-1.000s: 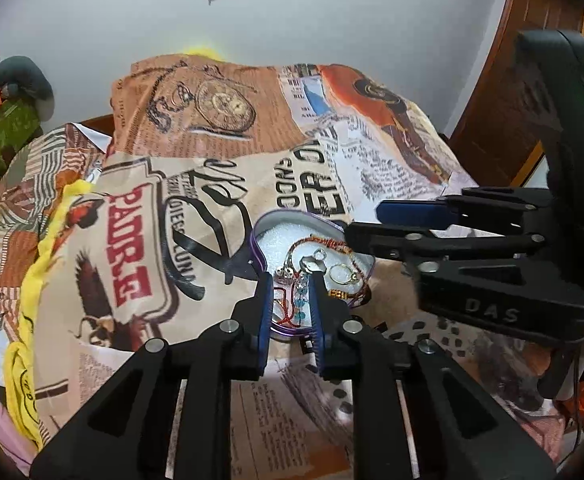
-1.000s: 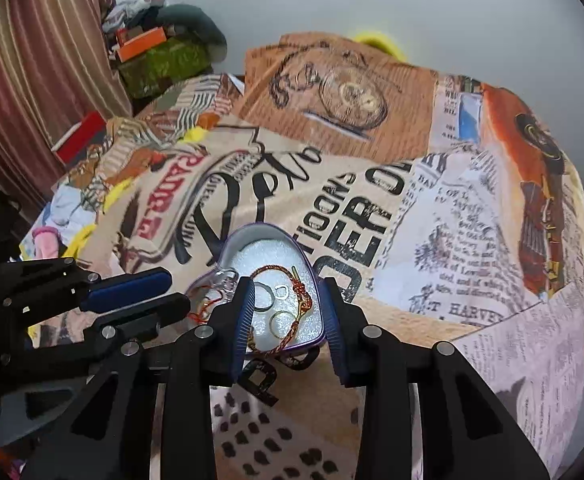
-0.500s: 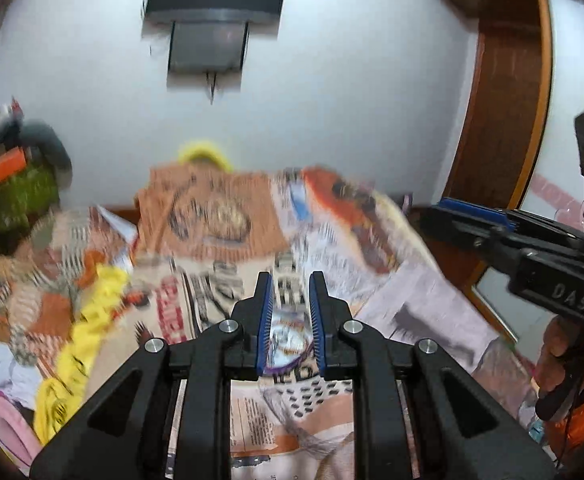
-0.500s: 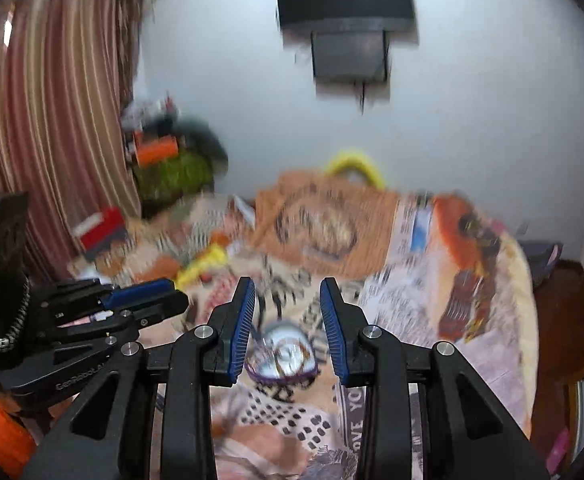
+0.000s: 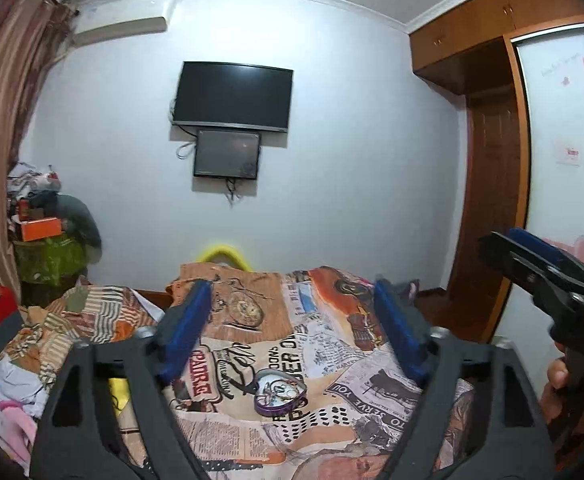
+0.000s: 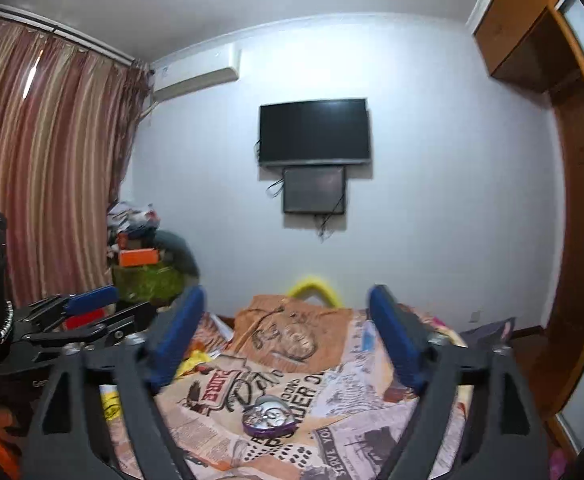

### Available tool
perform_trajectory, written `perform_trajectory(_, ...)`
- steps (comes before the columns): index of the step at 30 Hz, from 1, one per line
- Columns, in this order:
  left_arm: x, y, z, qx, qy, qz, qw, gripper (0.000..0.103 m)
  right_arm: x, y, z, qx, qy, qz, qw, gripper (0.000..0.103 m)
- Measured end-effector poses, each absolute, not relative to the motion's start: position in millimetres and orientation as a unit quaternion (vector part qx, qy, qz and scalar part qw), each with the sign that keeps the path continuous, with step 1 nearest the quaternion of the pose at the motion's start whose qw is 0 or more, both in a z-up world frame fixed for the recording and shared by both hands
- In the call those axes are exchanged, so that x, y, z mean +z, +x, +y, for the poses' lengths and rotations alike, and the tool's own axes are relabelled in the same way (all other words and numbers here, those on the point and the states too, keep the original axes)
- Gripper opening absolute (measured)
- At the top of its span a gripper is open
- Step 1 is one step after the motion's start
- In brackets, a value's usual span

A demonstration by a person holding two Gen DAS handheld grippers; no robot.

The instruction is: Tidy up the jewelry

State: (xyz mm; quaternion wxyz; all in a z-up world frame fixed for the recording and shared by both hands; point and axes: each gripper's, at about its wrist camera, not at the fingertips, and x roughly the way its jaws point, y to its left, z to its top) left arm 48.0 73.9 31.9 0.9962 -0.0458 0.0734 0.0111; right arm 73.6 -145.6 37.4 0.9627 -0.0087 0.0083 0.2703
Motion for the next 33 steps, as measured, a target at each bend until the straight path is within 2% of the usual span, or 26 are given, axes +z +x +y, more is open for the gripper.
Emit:
perform_trajectory(1,30.2,44.8,74.1,0.015,-0.048,0.071,0.996,0.096,36.8,73.1,-144.1,0.264,-0.006,0.007,0.964,0.1)
perform_trajectory(2,28.8,41.2,73.9,0.019,-0.049,0.068,0.996,0.097,34.6,71.1,-143.3,0.258,-0.003,0.007,0.966,0.103)
perform_trajectory(33,13.1,33.1,64.2,0.037,-0.046,0.096,0.994,0.099,21.9,55.2,-156.7,0.231,-0.01,0.038,0.972,0.103)
